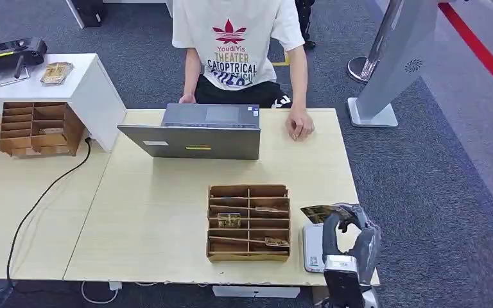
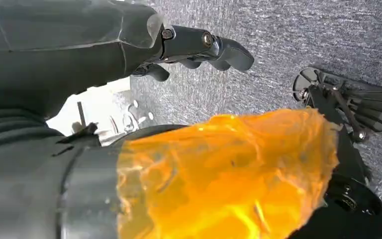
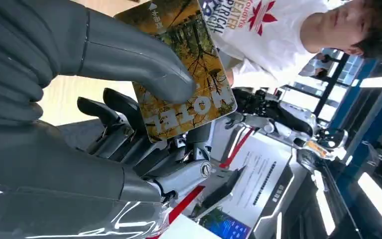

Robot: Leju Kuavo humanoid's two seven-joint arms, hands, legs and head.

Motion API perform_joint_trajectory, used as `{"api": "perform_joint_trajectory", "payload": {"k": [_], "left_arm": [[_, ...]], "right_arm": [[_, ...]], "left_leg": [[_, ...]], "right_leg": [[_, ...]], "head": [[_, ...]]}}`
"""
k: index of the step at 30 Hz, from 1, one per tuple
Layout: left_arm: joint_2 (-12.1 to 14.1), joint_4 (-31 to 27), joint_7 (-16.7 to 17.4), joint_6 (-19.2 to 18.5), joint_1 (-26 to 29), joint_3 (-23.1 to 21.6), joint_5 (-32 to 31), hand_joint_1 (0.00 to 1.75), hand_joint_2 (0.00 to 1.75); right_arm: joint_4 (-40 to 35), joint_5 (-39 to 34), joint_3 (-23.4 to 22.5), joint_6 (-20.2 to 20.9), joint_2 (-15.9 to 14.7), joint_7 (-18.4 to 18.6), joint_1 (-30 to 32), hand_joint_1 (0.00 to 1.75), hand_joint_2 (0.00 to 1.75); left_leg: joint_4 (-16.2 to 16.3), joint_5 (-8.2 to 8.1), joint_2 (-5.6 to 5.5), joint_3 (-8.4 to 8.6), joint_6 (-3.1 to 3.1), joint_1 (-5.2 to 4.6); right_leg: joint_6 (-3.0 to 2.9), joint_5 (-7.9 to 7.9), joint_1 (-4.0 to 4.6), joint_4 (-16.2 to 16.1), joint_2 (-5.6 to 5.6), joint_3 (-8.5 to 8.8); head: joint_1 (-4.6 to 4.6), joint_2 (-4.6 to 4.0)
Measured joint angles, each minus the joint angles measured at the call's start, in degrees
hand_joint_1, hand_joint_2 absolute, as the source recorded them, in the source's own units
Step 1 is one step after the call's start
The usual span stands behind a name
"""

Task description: Pass the card to the sensor for recognition and then transmit it.

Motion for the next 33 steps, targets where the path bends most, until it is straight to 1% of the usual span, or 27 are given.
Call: {"api": "perform_joint_trajectory", "payload": {"k": [4,7,12,17,21,24,33], "left_arm": [[-0.02,0.0,0.04,0.0,-0.08,-0.66,-0.92,0.0,0.0],[-0.09,0.0,0.53,0.02,-0.25,-1.22,-1.53,0.0,0.0],[-0.31,0.0,1.53,0.33,-0.92,-2.6,-3.17,0.0,0.0],[-0.55,0.0,2.47,0.35,-1.6,-3.98,-4.55,0.0,0.0],[-0.74,0.0,3.24,0.37,-2.02,-5.01,-5.59,0.0,0.0],[-0.9,0.0,3.41,0.37,-2.18,-5.64,-5.73,0.0,0.0],[-1.03,0.0,3.45,0.37,-2.23,-6.23,-5.77,0.0,0.0]], "right_arm": [[-0.04,-0.04,2.95,0.15,-0.04,0.89,-2.91,1.75,1.75],[0.37,-0.96,5.99,0.77,-0.42,2.25,-6.61,1.75,1.75],[2.18,-0.59,10.72,3.67,-0.96,5.5,-14.61,1.75,1.75],[5.03,1.31,13.4,5.49,-1.05,8.99,-22.85,1.75,1.75],[7.85,2.06,13.92,6.51,-1.05,11.78,-28.77,1.75,1.75],[9.37,2.3,13.98,6.62,-1.05,12.28,-31.38,1.75,1.75],[11.32,2.36,14.05,6.62,-1.05,12.15,-33.12,1.75,1.75]], "left_leg": [[0.0,0.03,0.0,0.02,-0.03,0.01],[0.0,0.06,0.01,0.02,-0.04,0.01],[0.0,0.11,0.02,0.03,-0.04,0.01],[0.01,0.14,0.02,0.02,-0.02,0.01],[0.02,0.14,0.01,0.01,-0.02,0.01],[0.03,0.14,0.0,0.01,-0.02,0.01],[0.02,0.13,0.0,-0.01,-0.02,0.01]], "right_leg": [[-0.02,0.02,0.0,0.0,0.01,0.0],[-0.05,0.04,0.0,0.01,0.02,-0.01],[-0.09,0.1,0.0,0.02,0.03,-0.01],[-0.08,0.12,0.0,0.03,0.02,0.0],[-0.08,0.12,0.0,0.03,0.01,0.0],[-0.08,0.12,0.0,0.03,0.0,0.0],[-0.08,0.11,0.0,0.02,0.0,-0.03]], "head": [[0.0,0.0],[0.0,0.0],[0.0,0.0],[0.0,0.0],[-0.02,0.0],[0.0,0.0],[0.0,0.0]]}}
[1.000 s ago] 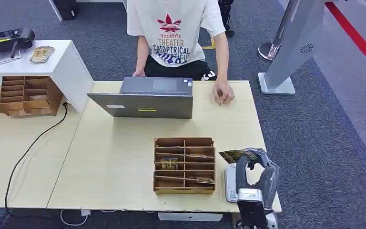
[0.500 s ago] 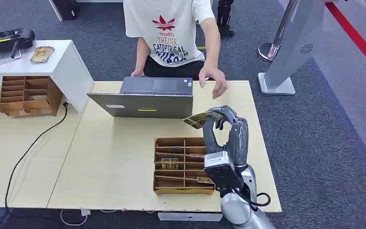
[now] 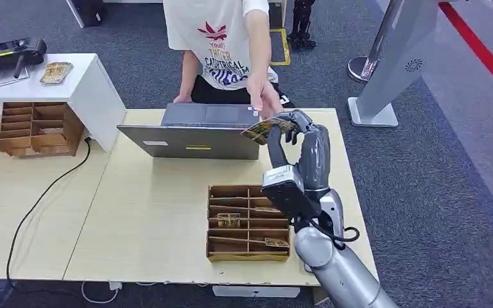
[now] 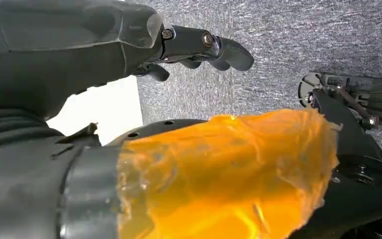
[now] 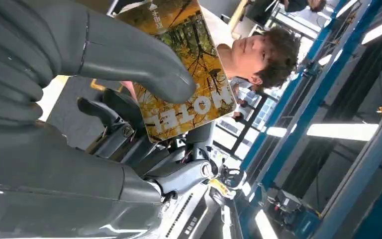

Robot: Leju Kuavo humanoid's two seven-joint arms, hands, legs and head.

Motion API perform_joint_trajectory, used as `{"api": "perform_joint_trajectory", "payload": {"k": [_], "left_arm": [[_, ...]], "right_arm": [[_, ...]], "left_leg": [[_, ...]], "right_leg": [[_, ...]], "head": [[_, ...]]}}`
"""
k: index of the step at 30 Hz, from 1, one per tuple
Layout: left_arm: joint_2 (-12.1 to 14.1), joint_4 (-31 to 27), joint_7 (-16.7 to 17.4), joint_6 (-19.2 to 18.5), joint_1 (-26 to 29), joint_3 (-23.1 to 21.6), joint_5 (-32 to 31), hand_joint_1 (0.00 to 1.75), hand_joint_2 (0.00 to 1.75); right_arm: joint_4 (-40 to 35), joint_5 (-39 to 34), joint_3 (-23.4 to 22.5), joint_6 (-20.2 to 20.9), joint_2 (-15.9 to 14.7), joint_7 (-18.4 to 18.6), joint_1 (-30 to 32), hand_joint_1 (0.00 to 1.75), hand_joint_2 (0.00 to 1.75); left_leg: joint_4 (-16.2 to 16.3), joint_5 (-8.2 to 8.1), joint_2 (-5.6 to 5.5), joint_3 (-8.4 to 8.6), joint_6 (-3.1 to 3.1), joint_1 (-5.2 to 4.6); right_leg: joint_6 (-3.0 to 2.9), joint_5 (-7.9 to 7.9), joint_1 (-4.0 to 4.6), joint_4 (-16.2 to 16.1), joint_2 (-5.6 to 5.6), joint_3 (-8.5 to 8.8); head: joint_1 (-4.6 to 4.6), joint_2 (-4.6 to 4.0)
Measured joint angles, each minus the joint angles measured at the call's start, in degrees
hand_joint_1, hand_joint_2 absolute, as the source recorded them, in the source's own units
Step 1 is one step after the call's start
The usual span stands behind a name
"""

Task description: Pass the card to the sensor for recognition and then transmit it.

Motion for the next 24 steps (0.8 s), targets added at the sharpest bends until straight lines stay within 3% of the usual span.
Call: {"api": "perform_joint_trajectory", "payload": {"k": [9,16,17,18,19,24], "left_arm": [[-0.15,0.0,1.18,-0.24,-0.47,-1.29,-1.79,0.0,0.0],[-0.42,0.0,1.22,-0.61,-0.72,-1.55,-1.82,0.0,0.0],[-0.44,0.0,1.22,-0.63,-0.72,-1.55,-1.79,0.0,0.0],[-0.44,0.0,1.22,-0.65,-0.72,-1.55,-1.75,0.0,0.0],[-0.44,0.0,1.22,-0.68,-0.72,-1.55,-1.75,0.0,0.0],[-0.44,0.0,1.18,-0.74,-0.72,-1.55,-1.66,0.0,0.0]], "right_arm": [[8.16,5.16,-0.55,2.4,0.11,5.25,-7.56,1.75,1.75],[13.97,8.18,-1.95,2.75,1.07,5.2,-9.95,1.75,1.75],[14.38,8.55,-2.01,2.78,1.2,5.2,-9.97,1.62,1.75],[14.78,9.05,-2.1,2.78,1.29,5.22,-9.96,0.17,1.75],[15.15,9.6,-2.19,2.84,1.36,5.33,-9.96,0.0,1.75],[16.37,12.28,-2.27,3.45,1.62,6.05,-9.96,0.0,1.75]], "left_leg": [[0.01,0.11,0.0,0.0,0.01,0.0],[0.01,0.12,-0.01,-0.01,0.02,0.0],[0.01,0.12,-0.01,-0.01,0.02,0.0],[0.01,0.11,-0.01,-0.01,0.02,0.0],[0.01,0.11,-0.01,-0.02,0.02,0.0],[0.0,0.11,-0.01,-0.02,0.02,0.0]], "right_leg": [[-0.01,0.09,0.0,0.0,-0.02,0.01],[0.0,0.1,0.0,0.0,-0.01,0.0],[0.0,0.1,0.0,0.0,0.0,0.0],[0.0,0.1,0.0,0.0,0.0,-0.01],[0.0,0.09,0.0,0.0,0.0,-0.02],[0.0,0.1,0.0,0.0,0.0,-0.03]], "head": [[0.0,0.0],[0.0,0.0],[0.0,0.0],[0.0,0.0],[0.0,0.0],[0.0,0.0]]}}
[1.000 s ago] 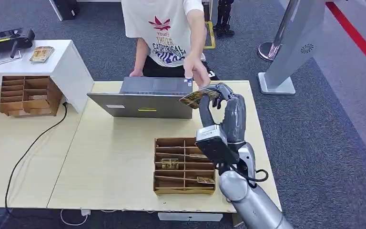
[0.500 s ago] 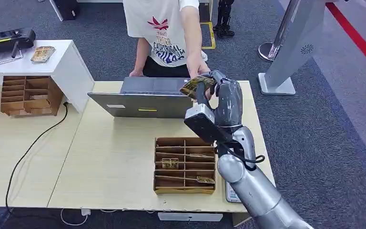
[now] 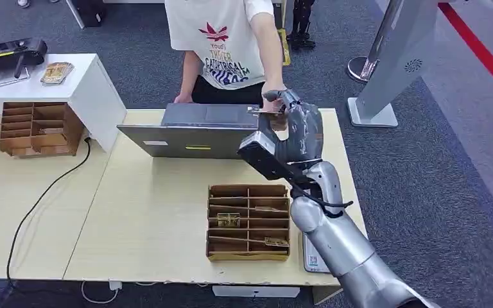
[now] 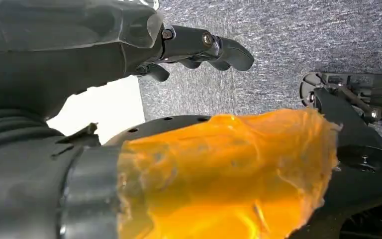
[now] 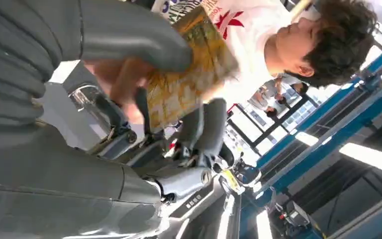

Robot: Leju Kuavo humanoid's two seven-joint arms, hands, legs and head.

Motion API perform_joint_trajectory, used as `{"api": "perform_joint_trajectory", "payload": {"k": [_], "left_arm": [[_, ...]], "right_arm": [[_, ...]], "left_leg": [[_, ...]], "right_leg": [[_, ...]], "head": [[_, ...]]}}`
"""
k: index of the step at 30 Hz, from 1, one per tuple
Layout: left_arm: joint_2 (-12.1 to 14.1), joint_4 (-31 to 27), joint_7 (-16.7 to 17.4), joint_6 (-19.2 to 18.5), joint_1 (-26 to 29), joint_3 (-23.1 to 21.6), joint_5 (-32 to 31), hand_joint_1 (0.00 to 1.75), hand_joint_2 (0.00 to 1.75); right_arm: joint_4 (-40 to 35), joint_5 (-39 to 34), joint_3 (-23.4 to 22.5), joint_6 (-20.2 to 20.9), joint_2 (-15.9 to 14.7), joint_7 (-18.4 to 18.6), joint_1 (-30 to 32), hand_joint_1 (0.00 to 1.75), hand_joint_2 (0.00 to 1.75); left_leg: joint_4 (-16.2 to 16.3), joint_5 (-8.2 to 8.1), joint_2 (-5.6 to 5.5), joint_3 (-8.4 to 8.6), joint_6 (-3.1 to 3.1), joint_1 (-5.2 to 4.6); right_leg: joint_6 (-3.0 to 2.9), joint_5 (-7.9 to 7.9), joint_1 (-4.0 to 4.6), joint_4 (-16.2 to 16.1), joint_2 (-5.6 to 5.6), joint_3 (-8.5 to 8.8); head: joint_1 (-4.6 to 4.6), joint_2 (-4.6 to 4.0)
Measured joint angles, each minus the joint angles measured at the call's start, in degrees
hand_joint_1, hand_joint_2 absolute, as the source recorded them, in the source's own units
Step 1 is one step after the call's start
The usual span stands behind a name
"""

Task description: Pass the card to the sensor for recognition and then transmit it.

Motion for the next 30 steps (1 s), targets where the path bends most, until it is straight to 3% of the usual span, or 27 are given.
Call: {"api": "perform_joint_trajectory", "payload": {"k": [24,30], "left_arm": [[0.0,0.0,-0.59,-0.02,0.05,0.0,1.01,0.0,0.0],[0.04,0.0,-1.86,0.44,0.4,0.42,3.32,0.0,0.0]], "right_arm": [[-1.29,-3.19,-0.5,0.11,1.36,-2.08,2.69,0.0,1.75],[-9.47,-19.81,-1.36,1.99,1.97,-6.56,8.79,0.0,1.75]], "left_leg": [[0.0,0.01,0.0,-0.02,0.0,0.0],[0.0,-0.02,-0.01,-0.03,0.0,0.0]], "right_leg": [[0.0,0.0,0.0,0.0,0.0,-0.01],[0.0,-0.02,0.0,0.0,-0.02,-0.02]], "head": [[0.0,0.0],[0.0,0.0]]}}
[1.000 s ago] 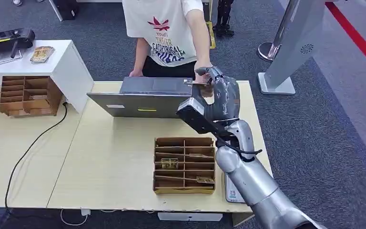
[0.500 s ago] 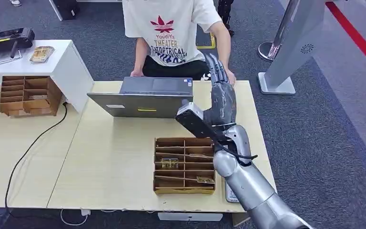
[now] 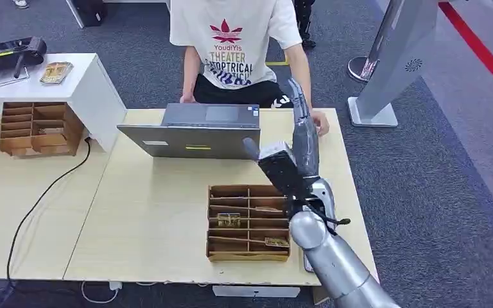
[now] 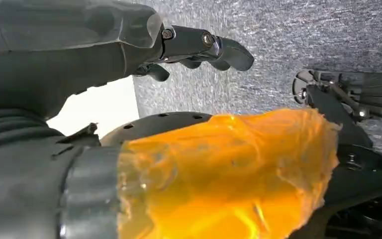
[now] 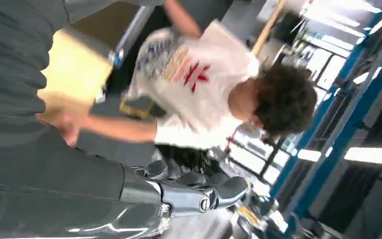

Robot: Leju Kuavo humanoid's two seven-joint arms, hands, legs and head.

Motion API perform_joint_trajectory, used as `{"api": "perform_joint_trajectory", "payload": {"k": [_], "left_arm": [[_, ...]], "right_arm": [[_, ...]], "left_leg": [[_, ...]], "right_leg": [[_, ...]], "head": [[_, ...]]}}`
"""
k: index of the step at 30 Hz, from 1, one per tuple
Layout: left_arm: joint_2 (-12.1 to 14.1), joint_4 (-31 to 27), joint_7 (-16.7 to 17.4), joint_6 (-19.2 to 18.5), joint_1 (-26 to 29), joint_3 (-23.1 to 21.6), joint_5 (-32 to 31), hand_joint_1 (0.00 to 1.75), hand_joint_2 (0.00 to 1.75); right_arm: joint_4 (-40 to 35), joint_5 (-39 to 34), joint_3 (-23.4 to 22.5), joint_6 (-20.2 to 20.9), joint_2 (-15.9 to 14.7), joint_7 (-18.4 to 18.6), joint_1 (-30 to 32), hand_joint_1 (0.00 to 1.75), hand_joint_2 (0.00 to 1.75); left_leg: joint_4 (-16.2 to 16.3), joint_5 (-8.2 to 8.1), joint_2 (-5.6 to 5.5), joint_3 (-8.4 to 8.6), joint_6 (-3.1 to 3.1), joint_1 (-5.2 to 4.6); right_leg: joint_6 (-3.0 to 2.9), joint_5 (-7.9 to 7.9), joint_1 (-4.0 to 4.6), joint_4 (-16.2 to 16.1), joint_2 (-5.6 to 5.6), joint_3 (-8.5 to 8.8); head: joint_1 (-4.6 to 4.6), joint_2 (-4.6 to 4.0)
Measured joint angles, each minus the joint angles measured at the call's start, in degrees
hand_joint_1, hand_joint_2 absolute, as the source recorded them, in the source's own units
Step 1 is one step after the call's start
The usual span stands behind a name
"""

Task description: Pass the card to the sensor for recognition and then transmit it.

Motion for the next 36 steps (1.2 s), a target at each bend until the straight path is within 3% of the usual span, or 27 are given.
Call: {"api": "perform_joint_trajectory", "payload": {"k": [4,9,23,26,32,36], "left_arm": [[0.09,0.0,-0.96,0.13,0.46,0.74,1.57,0.0,0.0],[0.35,0.0,-2.27,0.02,1.06,2.21,3.32,0.0,0.0],[1.05,0.0,-3.61,-0.24,2.05,5.33,5.62,0.0,0.0],[1.2,0.0,-3.63,-0.24,2.11,5.7,5.86,0.0,0.0],[1.44,0.0,-3.74,-0.33,2.23,6.36,6.71,0.0,0.0],[1.49,0.0,-3.82,-0.37,2.35,6.91,6.97,0.0,0.0]], "right_arm": [[-5.45,-5.63,0.07,2.01,-0.2,-0.83,4.47,0.0,1.75],[-10.65,-7.33,1.46,4.19,-2.18,-2.4,9.24,0.0,1.75],[-16.19,-2.72,4.7,4.24,-7.74,-4.65,20.95,0.0,1.75],[-16.19,-1.87,4.7,4.26,-8.37,-4.76,22.44,0.3,1.75],[-16.56,-2.09,4.59,4.39,-9.27,-5.79,25.79,0.09,1.75],[-17.55,-3.31,4.28,5.18,-9.77,-6.47,27.88,0.09,1.75]], "left_leg": [[-0.01,-0.06,0.01,-0.02,0.01,0.0],[-0.01,-0.07,0.01,-0.02,0.02,0.0],[-0.01,-0.09,0.01,-0.03,0.0,0.0],[-0.01,-0.09,0.01,-0.03,0.0,0.0],[-0.01,-0.1,0.01,-0.03,0.0,0.0],[-0.02,-0.12,0.02,-0.03,0.02,0.0]], "right_leg": [[-0.02,-0.04,0.0,-0.01,0.01,-0.04],[-0.01,-0.05,0.0,-0.01,0.01,-0.04],[0.0,-0.07,0.0,-0.01,0.0,-0.03],[0.0,-0.07,0.0,-0.01,0.0,-0.03],[0.0,-0.08,0.0,-0.02,0.0,-0.04],[0.0,-0.08,0.0,-0.02,0.01,-0.04]], "head": [[0.0,0.0],[0.0,0.0],[0.0,0.0],[0.0,0.0],[0.0,0.0],[-0.02,0.0]]}}
